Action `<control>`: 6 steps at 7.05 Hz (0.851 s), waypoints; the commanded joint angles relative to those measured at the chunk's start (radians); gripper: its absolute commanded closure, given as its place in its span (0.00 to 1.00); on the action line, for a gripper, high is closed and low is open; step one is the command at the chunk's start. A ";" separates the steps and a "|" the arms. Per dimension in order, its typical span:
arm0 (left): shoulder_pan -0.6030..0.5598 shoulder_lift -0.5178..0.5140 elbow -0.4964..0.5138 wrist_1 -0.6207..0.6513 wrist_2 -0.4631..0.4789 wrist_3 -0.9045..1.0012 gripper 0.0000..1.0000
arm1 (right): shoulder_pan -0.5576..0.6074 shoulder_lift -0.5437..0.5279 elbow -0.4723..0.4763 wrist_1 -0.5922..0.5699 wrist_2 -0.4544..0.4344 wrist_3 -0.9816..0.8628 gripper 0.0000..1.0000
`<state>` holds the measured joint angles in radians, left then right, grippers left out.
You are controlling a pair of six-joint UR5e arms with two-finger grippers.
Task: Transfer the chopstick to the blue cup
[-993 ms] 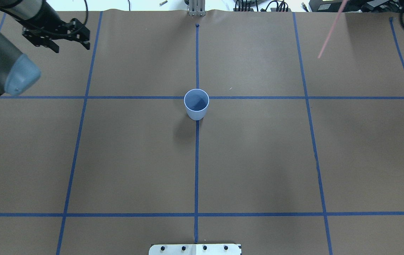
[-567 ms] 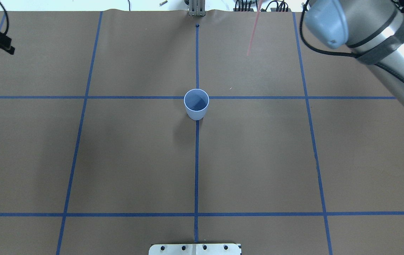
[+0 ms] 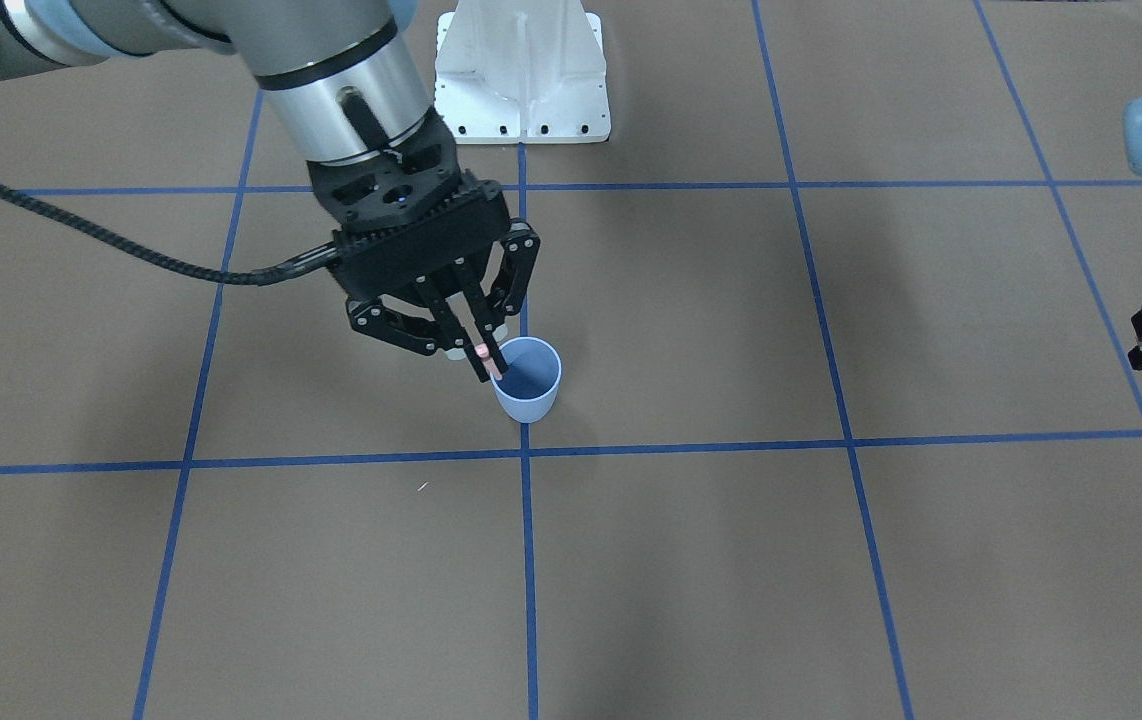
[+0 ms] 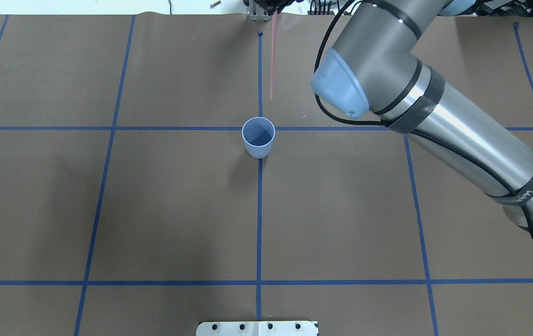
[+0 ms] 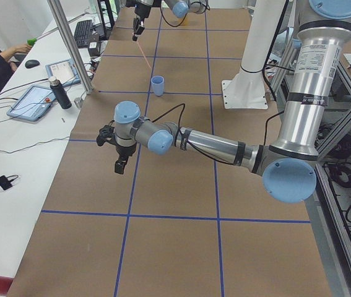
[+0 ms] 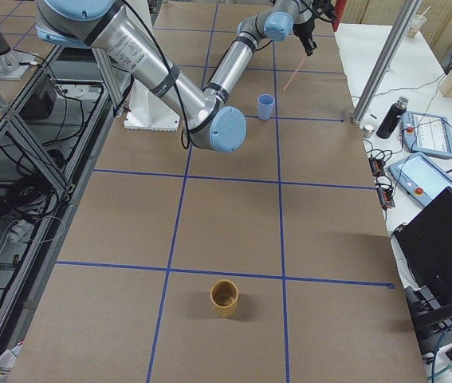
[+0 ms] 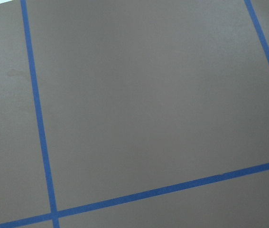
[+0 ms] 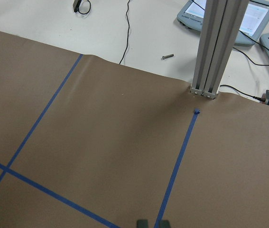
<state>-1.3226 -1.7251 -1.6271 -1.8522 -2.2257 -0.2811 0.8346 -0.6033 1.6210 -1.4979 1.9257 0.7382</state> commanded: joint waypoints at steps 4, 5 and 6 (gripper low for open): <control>-0.009 -0.010 0.030 0.004 0.001 0.000 0.02 | -0.126 -0.038 -0.001 0.002 -0.088 -0.008 1.00; -0.009 -0.010 0.030 0.004 0.001 0.000 0.02 | -0.147 -0.058 -0.003 0.010 -0.099 -0.013 1.00; -0.009 -0.010 0.030 0.004 0.000 0.000 0.02 | -0.158 -0.073 -0.004 0.011 -0.102 -0.013 1.00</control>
<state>-1.3314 -1.7347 -1.5974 -1.8484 -2.2246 -0.2807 0.6952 -0.6571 1.6183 -1.4901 1.8333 0.7277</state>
